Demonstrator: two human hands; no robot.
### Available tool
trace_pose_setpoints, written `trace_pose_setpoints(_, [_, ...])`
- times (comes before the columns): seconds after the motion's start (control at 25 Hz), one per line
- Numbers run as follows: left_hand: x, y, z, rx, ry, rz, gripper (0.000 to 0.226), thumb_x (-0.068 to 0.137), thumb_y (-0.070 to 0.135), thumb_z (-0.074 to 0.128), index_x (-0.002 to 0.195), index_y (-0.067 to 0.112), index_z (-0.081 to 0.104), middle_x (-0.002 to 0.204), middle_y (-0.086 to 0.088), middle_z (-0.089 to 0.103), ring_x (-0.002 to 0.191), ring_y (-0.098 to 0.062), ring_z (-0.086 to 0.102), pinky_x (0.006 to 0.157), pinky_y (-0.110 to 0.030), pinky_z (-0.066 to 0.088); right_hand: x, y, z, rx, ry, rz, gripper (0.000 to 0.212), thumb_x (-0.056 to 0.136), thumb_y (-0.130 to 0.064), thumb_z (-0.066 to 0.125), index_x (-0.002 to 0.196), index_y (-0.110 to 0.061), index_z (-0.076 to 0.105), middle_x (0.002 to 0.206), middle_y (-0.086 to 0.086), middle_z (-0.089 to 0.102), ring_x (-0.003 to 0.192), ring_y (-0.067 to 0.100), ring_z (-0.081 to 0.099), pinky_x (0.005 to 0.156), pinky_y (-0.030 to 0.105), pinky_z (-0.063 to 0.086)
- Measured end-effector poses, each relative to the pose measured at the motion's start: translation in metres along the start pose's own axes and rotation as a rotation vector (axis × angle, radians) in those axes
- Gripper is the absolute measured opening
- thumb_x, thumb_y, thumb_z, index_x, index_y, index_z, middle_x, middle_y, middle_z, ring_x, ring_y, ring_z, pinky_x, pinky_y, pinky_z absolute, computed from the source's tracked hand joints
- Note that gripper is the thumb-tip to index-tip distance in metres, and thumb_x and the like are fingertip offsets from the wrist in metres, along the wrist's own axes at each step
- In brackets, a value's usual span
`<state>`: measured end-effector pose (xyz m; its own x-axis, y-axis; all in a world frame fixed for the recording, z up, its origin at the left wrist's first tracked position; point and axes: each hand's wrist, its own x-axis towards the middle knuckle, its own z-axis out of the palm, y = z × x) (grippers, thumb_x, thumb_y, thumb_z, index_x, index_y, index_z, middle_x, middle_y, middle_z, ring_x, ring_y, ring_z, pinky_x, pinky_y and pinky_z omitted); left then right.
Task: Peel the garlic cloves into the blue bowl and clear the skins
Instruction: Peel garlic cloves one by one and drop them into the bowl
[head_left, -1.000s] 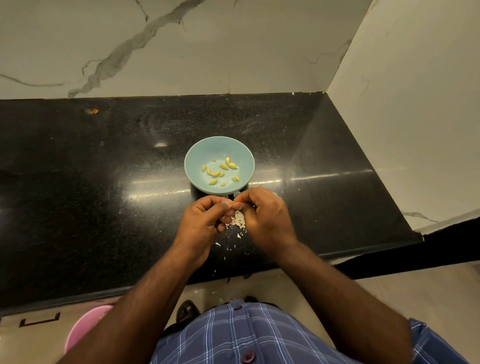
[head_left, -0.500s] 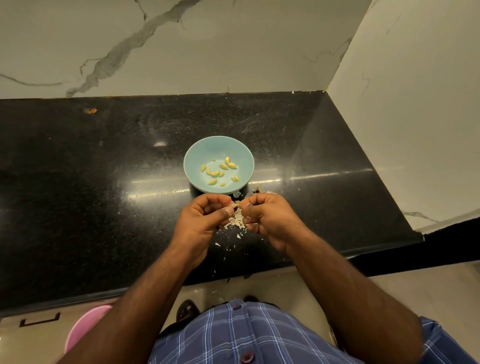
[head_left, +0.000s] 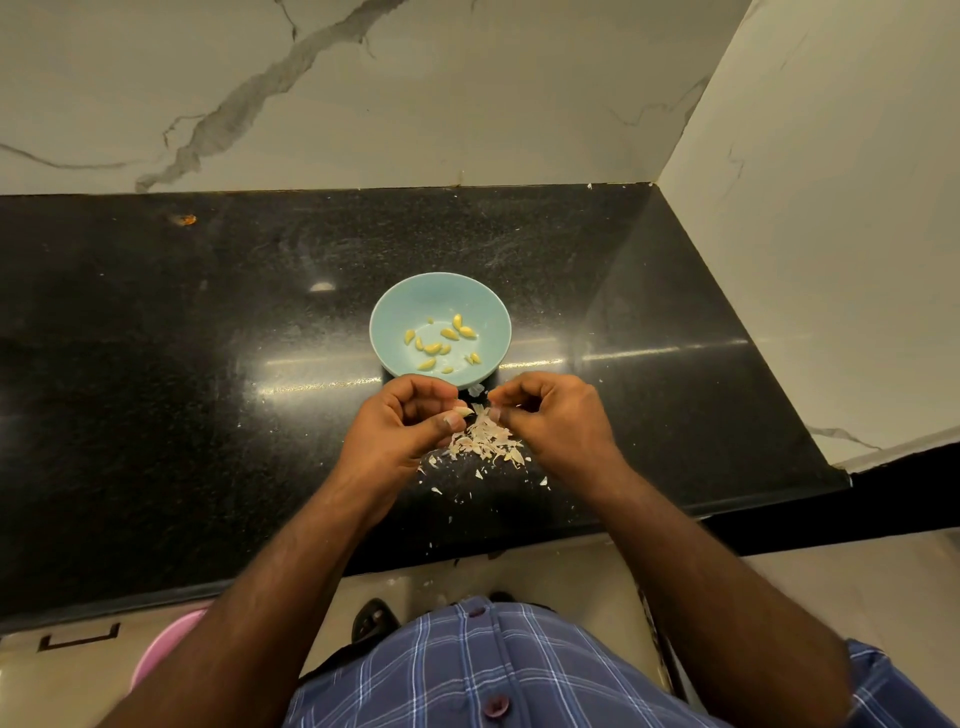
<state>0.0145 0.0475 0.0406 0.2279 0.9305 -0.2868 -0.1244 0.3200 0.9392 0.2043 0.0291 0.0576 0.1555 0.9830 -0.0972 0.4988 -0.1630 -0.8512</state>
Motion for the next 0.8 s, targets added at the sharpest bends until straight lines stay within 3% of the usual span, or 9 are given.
trace_pose_setpoints(0.08, [0.0005, 0.0016, -0.0024, 0.028, -0.023, 0.001, 0.027, 0.082, -0.003, 0.076, 0.103, 0.013, 0.068, 0.095, -0.012, 0.077, 0.092, -0.026, 0.072, 0.086, -0.04, 0.058, 0.0003, -0.0026, -0.0003, -0.018, 0.003, -0.073, 0.013, 0.085, -0.02, 0.081, 0.098, -0.019, 0.079, 0.086, -0.009, 0.076, 0.081, 0.003, 0.071, 0.08, 0.032, 0.061])
trace_pose_setpoints(0.24, [0.0029, 0.0045, -0.0036, 0.05, -0.044, -0.002, 0.03, 0.084, -0.004, 0.075, 0.107, 0.014, 0.065, 0.094, -0.014, 0.077, 0.089, -0.028, 0.074, 0.079, -0.036, 0.059, 0.0033, -0.0077, 0.0002, 0.005, -0.169, -0.15, 0.022, 0.09, -0.016, 0.075, 0.112, -0.02, 0.079, 0.108, -0.008, 0.075, 0.104, 0.006, 0.068, 0.094, 0.033, 0.058])
trace_pose_setpoints(0.36, [0.0003, 0.0075, -0.0005, -0.084, -0.043, -0.049, 0.033, 0.083, -0.001, 0.074, 0.112, 0.009, 0.061, 0.089, -0.013, 0.076, 0.08, -0.022, 0.074, 0.071, -0.029, 0.059, 0.0018, -0.0089, 0.0022, -0.039, -0.201, -0.185, 0.023, 0.089, -0.017, 0.076, 0.112, -0.021, 0.078, 0.105, -0.012, 0.07, 0.101, 0.002, 0.066, 0.09, 0.023, 0.056])
trace_pose_setpoints(0.48, [0.0009, 0.0072, 0.0009, -0.123, -0.024, -0.088, 0.04, 0.078, 0.007, 0.076, 0.114, 0.006, 0.06, 0.092, -0.017, 0.077, 0.08, -0.024, 0.075, 0.074, -0.032, 0.06, 0.0009, -0.0075, 0.0038, 0.008, -0.159, -0.165, 0.019, 0.086, -0.018, 0.079, 0.105, -0.02, 0.079, 0.096, -0.015, 0.071, 0.092, 0.0, 0.067, 0.082, 0.019, 0.056])
trace_pose_setpoints(0.64, [0.0014, 0.0082, -0.0004, -0.059, -0.03, -0.075, 0.028, 0.084, 0.004, 0.074, 0.11, 0.005, 0.063, 0.091, -0.018, 0.077, 0.081, -0.025, 0.075, 0.071, -0.03, 0.058, 0.0021, -0.0062, 0.0055, 0.043, -0.129, -0.087, 0.013, 0.085, -0.021, 0.081, 0.097, -0.018, 0.077, 0.088, -0.006, 0.075, 0.085, 0.009, 0.071, 0.08, 0.033, 0.061])
trace_pose_setpoints(0.8, [0.0008, 0.0105, -0.0002, -0.044, -0.029, -0.049, 0.042, 0.069, 0.016, 0.08, 0.106, 0.004, 0.065, 0.095, -0.021, 0.076, 0.085, -0.028, 0.073, 0.073, -0.032, 0.059, 0.0063, -0.0032, 0.0059, 0.139, -0.134, -0.04, 0.017, 0.082, -0.018, 0.084, 0.096, -0.012, 0.076, 0.089, 0.001, 0.077, 0.087, 0.016, 0.074, 0.083, 0.039, 0.062])
